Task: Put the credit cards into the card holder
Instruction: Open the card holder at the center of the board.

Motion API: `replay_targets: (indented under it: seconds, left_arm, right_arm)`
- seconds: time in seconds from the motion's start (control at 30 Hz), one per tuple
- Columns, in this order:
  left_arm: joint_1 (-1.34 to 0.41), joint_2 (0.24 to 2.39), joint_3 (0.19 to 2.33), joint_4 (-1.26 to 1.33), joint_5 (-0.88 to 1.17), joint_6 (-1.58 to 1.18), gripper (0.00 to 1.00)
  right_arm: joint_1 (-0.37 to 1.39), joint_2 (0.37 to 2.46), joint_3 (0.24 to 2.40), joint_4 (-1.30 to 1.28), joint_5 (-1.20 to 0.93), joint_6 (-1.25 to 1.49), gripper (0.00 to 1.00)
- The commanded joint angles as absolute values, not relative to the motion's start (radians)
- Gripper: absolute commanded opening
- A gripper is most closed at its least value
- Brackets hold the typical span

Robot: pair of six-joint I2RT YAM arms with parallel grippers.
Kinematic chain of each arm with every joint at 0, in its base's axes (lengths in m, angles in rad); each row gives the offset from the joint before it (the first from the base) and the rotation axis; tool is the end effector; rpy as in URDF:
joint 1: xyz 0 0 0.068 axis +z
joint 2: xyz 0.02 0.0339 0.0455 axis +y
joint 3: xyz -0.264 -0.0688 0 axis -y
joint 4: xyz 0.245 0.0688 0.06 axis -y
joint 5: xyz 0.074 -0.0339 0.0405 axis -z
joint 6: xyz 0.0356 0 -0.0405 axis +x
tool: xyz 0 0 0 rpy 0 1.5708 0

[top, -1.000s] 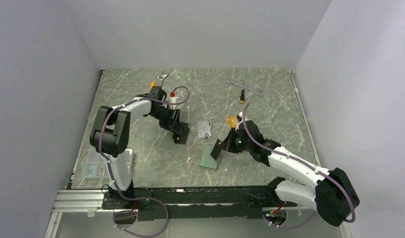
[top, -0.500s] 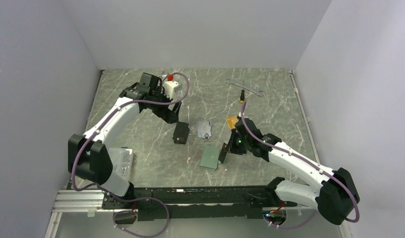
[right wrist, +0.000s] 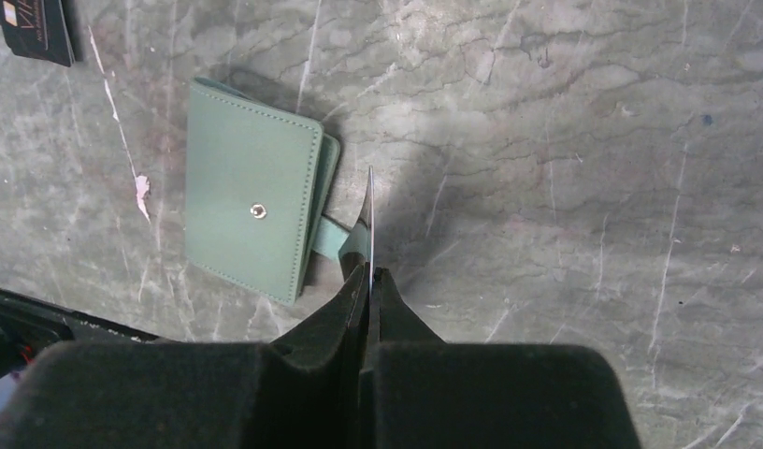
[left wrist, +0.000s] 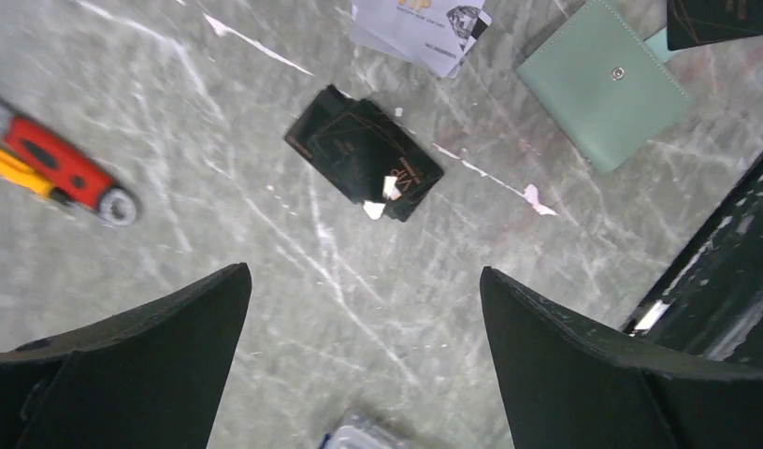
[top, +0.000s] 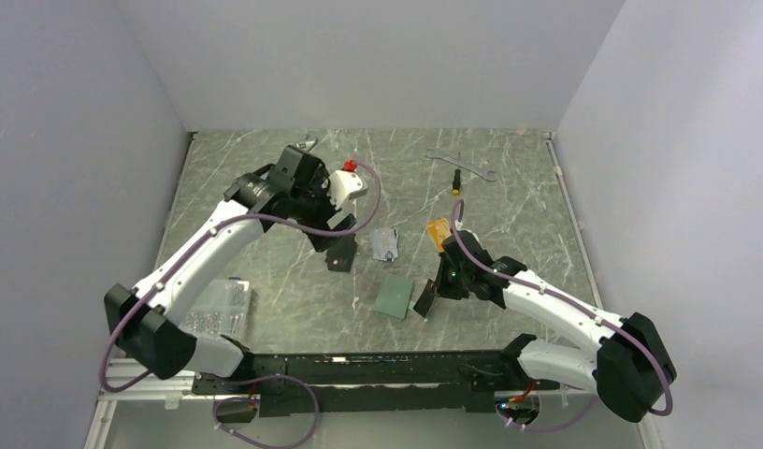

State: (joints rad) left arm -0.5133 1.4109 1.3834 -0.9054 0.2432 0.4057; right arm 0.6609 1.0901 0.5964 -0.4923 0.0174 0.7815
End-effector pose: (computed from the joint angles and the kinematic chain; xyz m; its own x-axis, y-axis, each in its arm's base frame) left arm 0.2477 -0.1495 0.3402 -0.4056 0.6684 -0.6235 0.8289 0.5565 0.0573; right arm 0.1603 0.1239 0.1929 -0.8942 0.1968 -0.4021 0.0334 0.9250 0.3785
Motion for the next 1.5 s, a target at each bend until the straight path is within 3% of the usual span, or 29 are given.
replay_targets:
  seconds: [0.0, 0.1, 0.33, 0.53, 0.77, 0.97, 1.47]
  left_arm:
    - [-0.551, 1.386, 1.455, -1.013, 0.037, 0.505, 0.99]
    - [-0.562, 1.459, 1.511, -1.144, 0.121, 0.490, 0.99]
    - [-0.853, 1.289, 1.186, -0.742, 0.101, 0.280, 0.99]
    - [-1.058, 1.516, 1.229, -0.677, -0.044, 0.210, 0.99]
    - [-1.082, 1.751, 1.386, -0.717, -0.113, 0.079, 0.99]
    - [-1.124, 1.800, 1.369, -0.669, -0.106, 0.023, 0.99]
    - [-1.198, 1.855, 1.286, -0.537, -0.177, 0.046, 0.99]
  right_arm:
    - [0.663, 1.095, 0.561, -0.462, 0.037, 0.791, 0.00]
    - [0.658, 1.095, 0.532, -0.423, 0.030, 0.798, 0.00]
    - [0.654, 1.091, 0.476, -0.338, 0.006, 0.839, 0.00]
    - [0.652, 1.029, 0.407, -0.296, 0.006, 0.868, 0.00]
    - [0.650, 0.914, 0.310, -0.278, 0.007, 0.920, 0.00]
    - [0.636, 0.829, 0.276, -0.300, 0.037, 0.917, 0.00]
    - [0.575, 0.903, 0.187, -0.181, -0.028, 0.961, 0.00]
